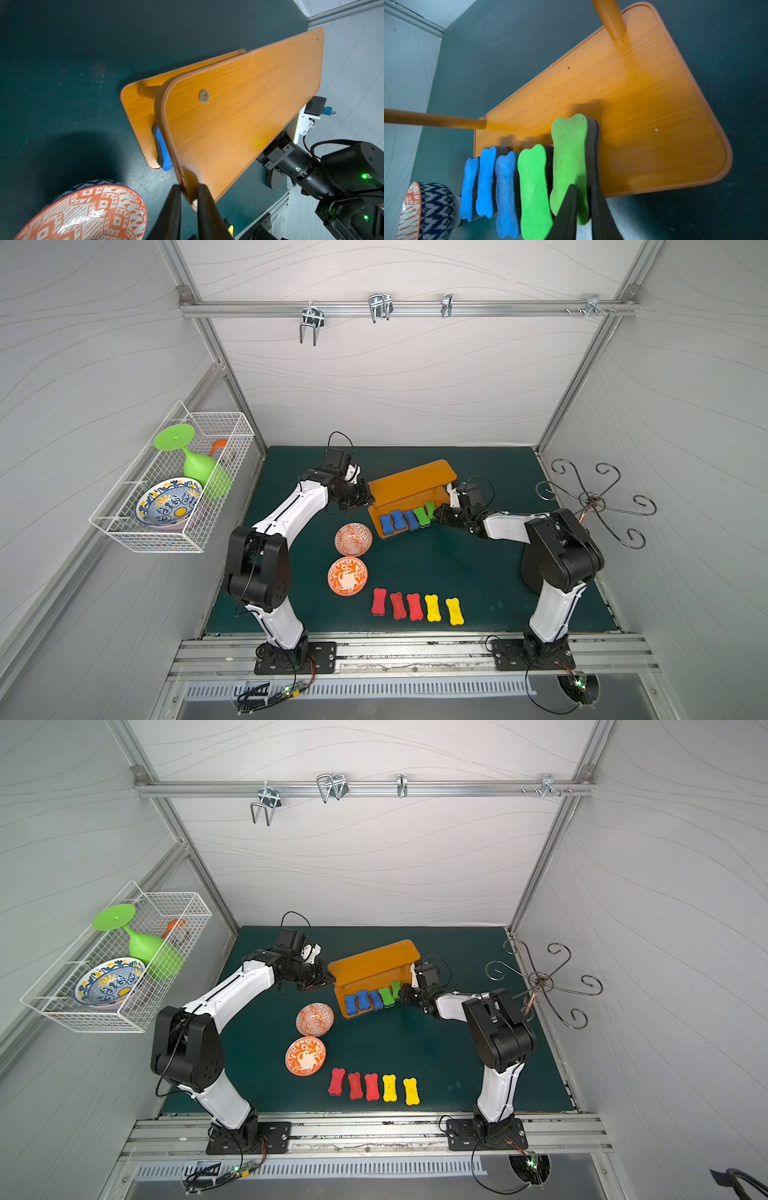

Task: Remove the whiteboard erasers from the shelf
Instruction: Pick up the whiteboard eraser from the shelf.

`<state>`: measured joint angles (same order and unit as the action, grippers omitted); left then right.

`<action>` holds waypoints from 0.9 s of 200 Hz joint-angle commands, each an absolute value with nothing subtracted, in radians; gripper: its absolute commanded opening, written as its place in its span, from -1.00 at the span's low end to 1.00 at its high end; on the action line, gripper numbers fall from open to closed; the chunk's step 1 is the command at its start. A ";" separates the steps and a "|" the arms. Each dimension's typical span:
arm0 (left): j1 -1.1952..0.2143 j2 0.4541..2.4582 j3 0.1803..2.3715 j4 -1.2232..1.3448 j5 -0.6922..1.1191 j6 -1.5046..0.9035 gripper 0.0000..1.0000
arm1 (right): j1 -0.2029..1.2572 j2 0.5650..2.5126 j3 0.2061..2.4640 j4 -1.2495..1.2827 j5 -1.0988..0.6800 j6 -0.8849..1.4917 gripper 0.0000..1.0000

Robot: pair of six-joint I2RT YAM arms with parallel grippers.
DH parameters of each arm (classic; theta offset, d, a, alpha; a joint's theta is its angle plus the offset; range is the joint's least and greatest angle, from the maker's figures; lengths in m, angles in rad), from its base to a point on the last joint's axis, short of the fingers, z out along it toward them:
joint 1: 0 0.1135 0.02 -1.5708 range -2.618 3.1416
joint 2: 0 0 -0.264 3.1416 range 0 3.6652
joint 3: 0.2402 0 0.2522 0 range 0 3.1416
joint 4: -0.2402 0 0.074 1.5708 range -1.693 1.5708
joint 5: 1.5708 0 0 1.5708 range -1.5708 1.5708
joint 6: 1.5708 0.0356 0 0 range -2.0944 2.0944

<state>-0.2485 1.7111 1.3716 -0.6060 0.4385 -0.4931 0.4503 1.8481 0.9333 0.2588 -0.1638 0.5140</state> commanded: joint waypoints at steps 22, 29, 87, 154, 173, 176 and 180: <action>-0.241 1.737 1.382 -0.599 0.428 -0.485 -0.63 | 0.455 1.848 0.947 0.188 -0.136 0.491 -1.00; -0.240 1.734 1.380 -0.599 0.427 -0.485 -0.63 | 0.458 1.843 0.945 0.181 -0.130 0.490 -1.00; -0.235 1.715 1.360 -0.576 0.432 -0.498 -0.57 | 0.466 1.694 0.894 0.110 -0.086 0.497 -1.00; -0.233 1.685 1.338 -0.554 0.445 -0.506 -0.48 | 0.517 1.366 0.693 -0.051 -0.057 0.496 -1.00; -0.233 1.681 1.335 -0.549 0.448 -0.506 -0.47 | 0.566 1.266 0.629 -0.117 -0.043 0.520 -1.00; -0.233 1.680 1.335 -0.549 0.449 -0.506 -0.47 | 0.575 1.253 0.621 -0.131 -0.036 0.527 -1.00; -0.233 1.681 1.333 -0.548 0.449 -0.506 -0.47 | 0.588 1.233 0.609 -0.146 -0.028 0.533 -1.00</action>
<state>-0.2382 1.7004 1.3422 -0.5671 0.4568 -0.5079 0.5327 1.3270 0.6701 -0.0093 -0.0624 0.5072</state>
